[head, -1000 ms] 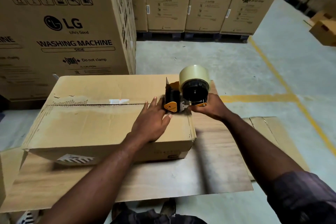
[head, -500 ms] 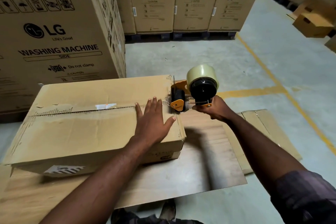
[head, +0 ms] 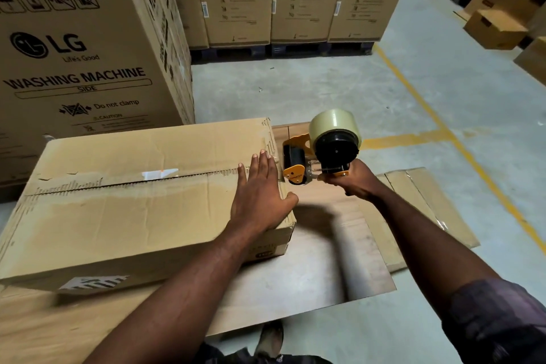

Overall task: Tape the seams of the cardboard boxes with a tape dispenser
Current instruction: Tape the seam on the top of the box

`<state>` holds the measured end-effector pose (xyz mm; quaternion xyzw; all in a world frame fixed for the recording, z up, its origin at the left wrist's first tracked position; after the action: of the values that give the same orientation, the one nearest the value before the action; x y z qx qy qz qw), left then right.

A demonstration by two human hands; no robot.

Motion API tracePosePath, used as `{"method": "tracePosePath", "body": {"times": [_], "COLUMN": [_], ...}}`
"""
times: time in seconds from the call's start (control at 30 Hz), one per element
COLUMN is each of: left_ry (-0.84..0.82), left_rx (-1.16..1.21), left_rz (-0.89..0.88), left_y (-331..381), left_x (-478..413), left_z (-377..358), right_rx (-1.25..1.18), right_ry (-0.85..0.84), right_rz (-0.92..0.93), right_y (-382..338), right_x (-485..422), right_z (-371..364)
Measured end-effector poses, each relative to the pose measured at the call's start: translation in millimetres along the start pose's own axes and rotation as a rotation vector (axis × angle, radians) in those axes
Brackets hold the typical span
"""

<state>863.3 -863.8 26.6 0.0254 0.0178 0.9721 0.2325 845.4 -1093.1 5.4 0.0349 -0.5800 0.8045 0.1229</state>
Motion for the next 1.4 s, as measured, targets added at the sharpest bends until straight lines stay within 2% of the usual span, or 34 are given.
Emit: {"method": "tracePosePath", "body": {"times": [0.33, 0.63, 0.7, 0.77, 0.83, 1.0, 1.1, 1.17, 1.27, 1.4], "left_ry": [0.001, 0.005, 0.008, 0.004, -0.006, 0.008, 0.001, 0.000, -0.001, 0.005], "left_rx": [-0.004, 0.000, -0.005, -0.009, -0.012, -0.010, -0.010, -0.011, -0.011, -0.021], "left_rz": [-0.018, -0.009, -0.012, -0.016, -0.020, -0.024, -0.028, -0.028, -0.024, -0.017], "left_y": [1, 2, 3, 3, 2, 1, 1, 2, 1, 0], "left_x": [0, -2, -2, -1, -2, -2, -1, -1, -2, -3], "left_z": [0, 2, 2, 1, 0, -1, -1, 0, -1, -2], "right_rx": [0.242, 0.311, 0.413, 0.623, 0.651, 0.314, 0.064, -0.112, -0.407, -0.678], "right_ry": [-0.147, -0.218, -0.222, -0.250, -0.242, 0.003, 0.216, 0.300, 0.282, 0.156], "right_rz": [0.021, 0.000, -0.028, -0.092, -0.150, -0.281, -0.451, -0.568, -0.713, -0.718], "right_y": [-16, -18, -14, -1, 20, 57, 88, 115, 143, 136], "right_x": [-25, -46, -51, -49, -42, -14, 3, 10, 18, 28], "right_z": [17, 7, 9, 6, 1, 7, 0, -17, -54, -89]}}
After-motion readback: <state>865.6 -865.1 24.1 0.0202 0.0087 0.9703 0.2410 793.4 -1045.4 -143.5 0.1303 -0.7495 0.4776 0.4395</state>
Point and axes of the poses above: each hand's wrist, its own x-axis away from the middle knuckle, its own z-axis out of the back of the hand, y = z × x, the point moved 8 cm from there along -x, towards the middle knuckle, and after that the axes turned 12 degrees about -x, right-handed, at the moved point
